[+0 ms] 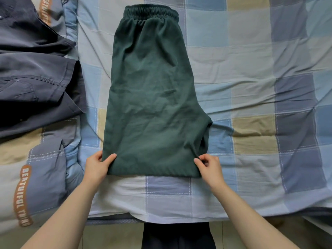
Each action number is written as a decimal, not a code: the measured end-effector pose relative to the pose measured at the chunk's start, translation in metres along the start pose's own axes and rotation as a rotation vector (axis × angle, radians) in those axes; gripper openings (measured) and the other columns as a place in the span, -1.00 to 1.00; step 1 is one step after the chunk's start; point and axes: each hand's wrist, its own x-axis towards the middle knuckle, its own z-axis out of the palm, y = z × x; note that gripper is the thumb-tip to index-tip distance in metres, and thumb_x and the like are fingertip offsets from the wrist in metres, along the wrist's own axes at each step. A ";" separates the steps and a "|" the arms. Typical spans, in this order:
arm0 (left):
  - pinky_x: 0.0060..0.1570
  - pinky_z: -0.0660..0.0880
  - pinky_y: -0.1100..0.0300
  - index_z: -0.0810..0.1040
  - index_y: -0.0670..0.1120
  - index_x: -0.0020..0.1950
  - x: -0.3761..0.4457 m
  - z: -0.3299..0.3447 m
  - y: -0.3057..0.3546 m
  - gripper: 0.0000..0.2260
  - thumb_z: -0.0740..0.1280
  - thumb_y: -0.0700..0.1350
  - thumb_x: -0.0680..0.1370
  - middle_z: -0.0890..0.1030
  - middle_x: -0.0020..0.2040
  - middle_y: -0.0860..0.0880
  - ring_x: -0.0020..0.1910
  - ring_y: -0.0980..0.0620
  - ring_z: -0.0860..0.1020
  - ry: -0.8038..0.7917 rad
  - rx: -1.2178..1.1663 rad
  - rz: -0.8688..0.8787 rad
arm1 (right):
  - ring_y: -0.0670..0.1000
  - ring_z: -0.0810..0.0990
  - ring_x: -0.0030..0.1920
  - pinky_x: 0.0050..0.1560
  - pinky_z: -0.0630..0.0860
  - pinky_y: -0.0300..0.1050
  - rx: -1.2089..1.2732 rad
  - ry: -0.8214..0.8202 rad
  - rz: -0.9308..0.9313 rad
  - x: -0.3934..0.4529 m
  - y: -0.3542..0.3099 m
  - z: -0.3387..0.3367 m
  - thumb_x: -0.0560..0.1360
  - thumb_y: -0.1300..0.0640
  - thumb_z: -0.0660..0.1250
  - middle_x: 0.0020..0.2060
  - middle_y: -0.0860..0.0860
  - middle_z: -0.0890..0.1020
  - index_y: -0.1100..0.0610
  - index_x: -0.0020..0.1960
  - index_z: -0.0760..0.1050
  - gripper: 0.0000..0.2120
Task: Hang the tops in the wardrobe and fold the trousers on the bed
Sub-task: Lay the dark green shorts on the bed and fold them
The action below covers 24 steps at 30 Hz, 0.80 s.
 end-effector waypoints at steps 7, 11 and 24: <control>0.09 0.39 -0.15 0.44 -0.14 0.30 -0.028 0.023 0.005 -0.44 0.50 -0.26 0.33 0.49 0.19 -0.21 0.14 -0.30 0.45 0.328 0.668 0.269 | 0.09 0.53 -0.02 0.11 0.45 0.02 0.069 0.017 0.223 -0.005 0.009 -0.031 0.45 0.32 0.38 -0.08 0.05 0.55 0.15 0.02 0.40 -0.77; 0.04 0.43 -0.07 0.48 -0.10 0.26 -0.063 0.098 0.029 -0.37 0.41 -0.31 0.19 0.47 0.18 -0.12 0.07 -0.23 0.49 0.147 0.754 0.956 | -0.01 0.50 -0.04 0.07 0.42 -0.12 0.064 0.199 -0.009 0.043 -0.051 -0.055 0.50 0.22 0.35 0.01 0.06 0.55 0.23 0.19 0.46 -0.73; 0.09 0.39 0.00 0.19 0.00 0.49 -0.102 0.220 0.094 -0.23 0.36 0.32 0.42 0.45 0.32 0.05 0.24 -0.05 0.48 -0.089 0.479 0.424 | -0.01 0.55 -0.17 -0.21 0.45 -0.24 -0.424 -0.216 -0.173 0.090 -0.135 -0.062 0.42 0.13 0.46 -0.26 -0.05 0.55 0.10 -0.12 0.49 -0.85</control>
